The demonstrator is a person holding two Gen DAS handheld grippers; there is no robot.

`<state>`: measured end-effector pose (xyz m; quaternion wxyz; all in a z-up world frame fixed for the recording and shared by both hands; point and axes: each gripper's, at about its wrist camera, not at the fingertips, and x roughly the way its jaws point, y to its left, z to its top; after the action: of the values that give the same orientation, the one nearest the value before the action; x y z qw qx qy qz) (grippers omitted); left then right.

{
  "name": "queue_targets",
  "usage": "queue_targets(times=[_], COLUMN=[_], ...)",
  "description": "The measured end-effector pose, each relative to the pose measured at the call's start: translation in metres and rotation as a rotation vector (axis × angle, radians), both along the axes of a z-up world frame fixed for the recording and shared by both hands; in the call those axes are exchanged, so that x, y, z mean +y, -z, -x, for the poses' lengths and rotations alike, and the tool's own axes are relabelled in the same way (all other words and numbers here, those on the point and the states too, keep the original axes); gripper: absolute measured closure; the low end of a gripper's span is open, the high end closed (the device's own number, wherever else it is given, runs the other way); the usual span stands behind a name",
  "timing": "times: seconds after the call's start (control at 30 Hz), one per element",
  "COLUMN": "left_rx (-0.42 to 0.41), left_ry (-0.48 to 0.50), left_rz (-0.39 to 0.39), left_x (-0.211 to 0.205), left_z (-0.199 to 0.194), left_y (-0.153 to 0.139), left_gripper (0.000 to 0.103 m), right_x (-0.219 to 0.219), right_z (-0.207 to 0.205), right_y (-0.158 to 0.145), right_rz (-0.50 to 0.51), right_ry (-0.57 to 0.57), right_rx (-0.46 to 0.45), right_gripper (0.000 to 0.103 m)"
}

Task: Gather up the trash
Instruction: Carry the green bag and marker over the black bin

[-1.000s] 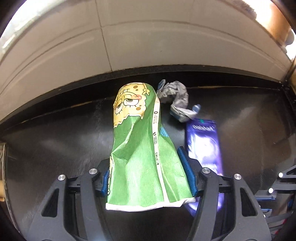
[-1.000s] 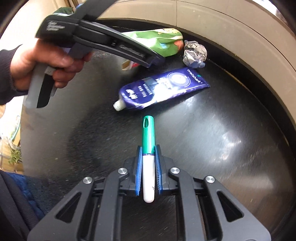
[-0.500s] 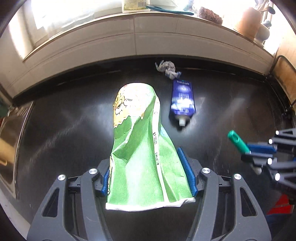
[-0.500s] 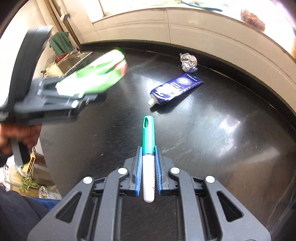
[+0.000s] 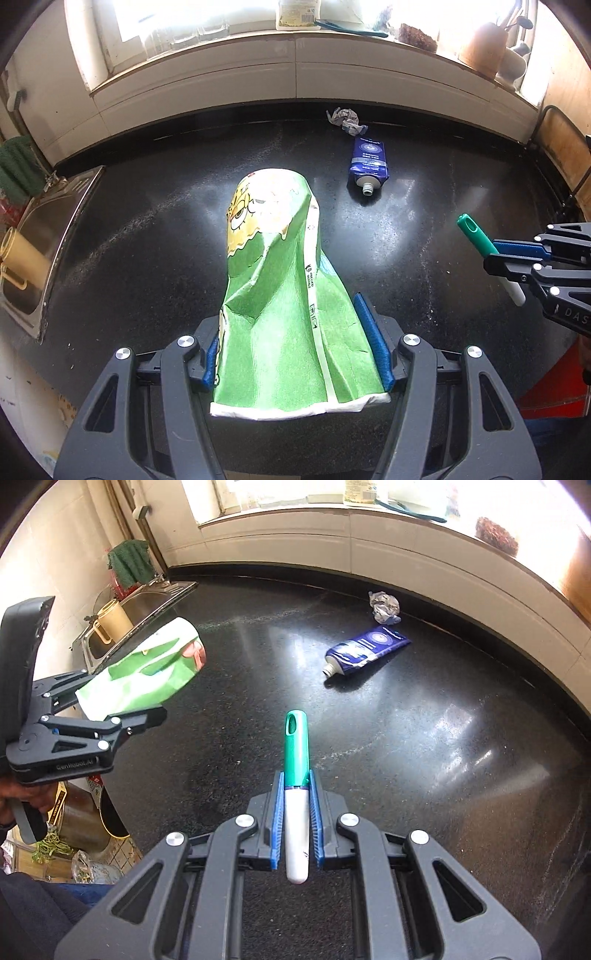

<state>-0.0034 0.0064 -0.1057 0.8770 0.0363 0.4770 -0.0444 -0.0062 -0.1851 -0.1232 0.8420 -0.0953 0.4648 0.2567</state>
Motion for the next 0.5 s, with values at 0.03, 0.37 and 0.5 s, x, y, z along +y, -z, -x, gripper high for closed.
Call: queue_targets(times=[0.03,0.37,0.5], left_rx=[-0.006,-0.047,-0.03], left_ry=[-0.009,-0.203,-0.322], left_rz=[0.0,-0.011,-0.022], left_x=[0.003,0.076,0.121], left_z=[0.004,0.065,0.109], left_y=[-0.003,-0.014,-0.006], left_gripper=[0.043,0.043,0.043], right_x=[0.004,0.101,0.165], right_z=[0.0,0.017,0.038], right_y=[-0.001,-0.009,-0.003], right_rz=[0.002,-0.001,0.004], right_ry=[-0.008,-0.198,-0.331], right_rx=[-0.005,-0.013,0.002], right_gripper=[0.089,0.089,0.089])
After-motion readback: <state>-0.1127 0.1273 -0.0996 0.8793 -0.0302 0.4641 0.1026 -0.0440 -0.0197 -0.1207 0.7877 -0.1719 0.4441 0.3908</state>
